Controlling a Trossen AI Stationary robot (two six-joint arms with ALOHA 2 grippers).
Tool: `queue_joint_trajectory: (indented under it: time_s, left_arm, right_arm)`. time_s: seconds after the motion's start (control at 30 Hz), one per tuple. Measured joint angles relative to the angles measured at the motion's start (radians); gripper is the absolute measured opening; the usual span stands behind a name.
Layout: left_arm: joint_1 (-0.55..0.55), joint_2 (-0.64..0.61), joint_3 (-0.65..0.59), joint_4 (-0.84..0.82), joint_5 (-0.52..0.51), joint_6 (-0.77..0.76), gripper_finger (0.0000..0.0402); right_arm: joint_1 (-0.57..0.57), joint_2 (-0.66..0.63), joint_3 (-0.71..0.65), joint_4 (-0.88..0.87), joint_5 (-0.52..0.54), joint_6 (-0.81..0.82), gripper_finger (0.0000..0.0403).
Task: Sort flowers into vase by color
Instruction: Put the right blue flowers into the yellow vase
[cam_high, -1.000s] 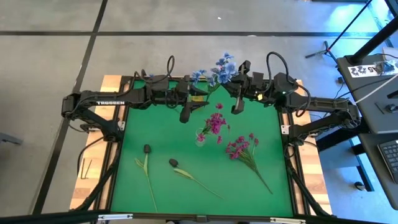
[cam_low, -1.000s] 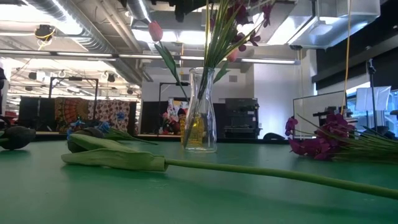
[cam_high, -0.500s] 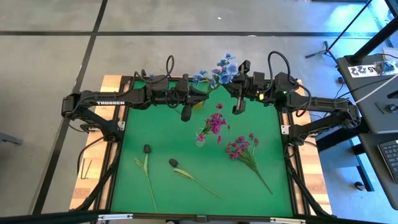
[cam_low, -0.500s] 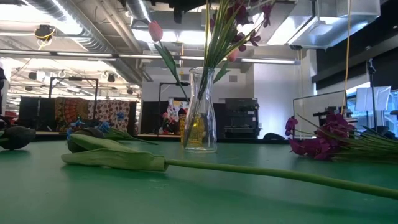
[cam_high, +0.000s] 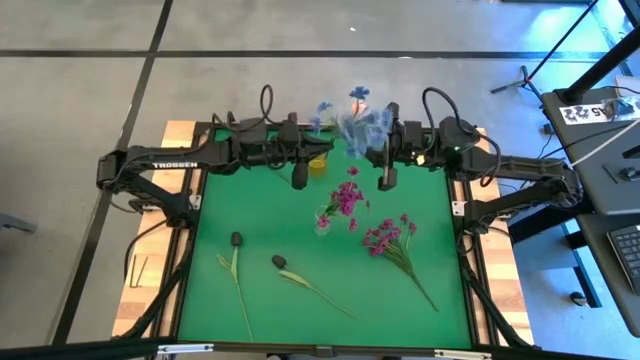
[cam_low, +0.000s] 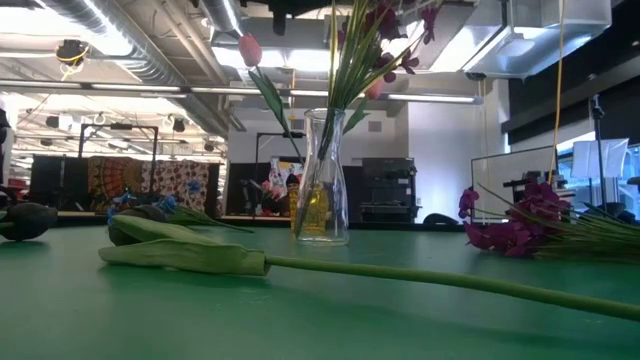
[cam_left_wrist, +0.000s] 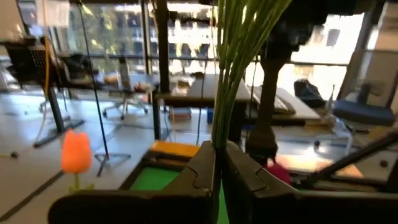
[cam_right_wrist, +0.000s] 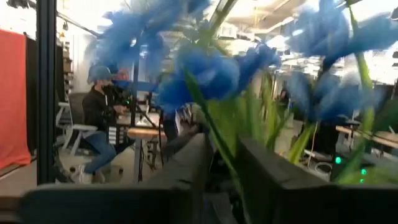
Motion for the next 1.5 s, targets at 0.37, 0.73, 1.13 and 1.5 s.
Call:
queue_joint_trajectory:
  time_s: [0.37, 0.73, 1.13, 1.5]
  left_arm:
    - [0.058, -0.057, 0.000, -0.001, 0.000, -0.002, 0.0005]
    - [0.174, -0.184, 0.000, -0.068, 0.050, 0.024, 0.0004]
    - [0.338, -0.188, -0.092, -0.005, 0.197, 0.000, 0.0004]
    - [0.487, -0.190, -0.409, 0.361, 0.310, -0.119, 0.0004]
  right_arm:
    - [0.000, -0.087, 0.000, -0.189, 0.000, -0.017, 0.0249]
    - [0.000, -0.154, -0.002, -0.385, 0.000, -0.024, 0.0270]
    - [0.000, -0.322, -0.269, -0.272, 0.057, 0.010, 0.0270]
    - [0.000, -0.470, -0.520, -0.177, 0.182, 0.064, 0.0270]
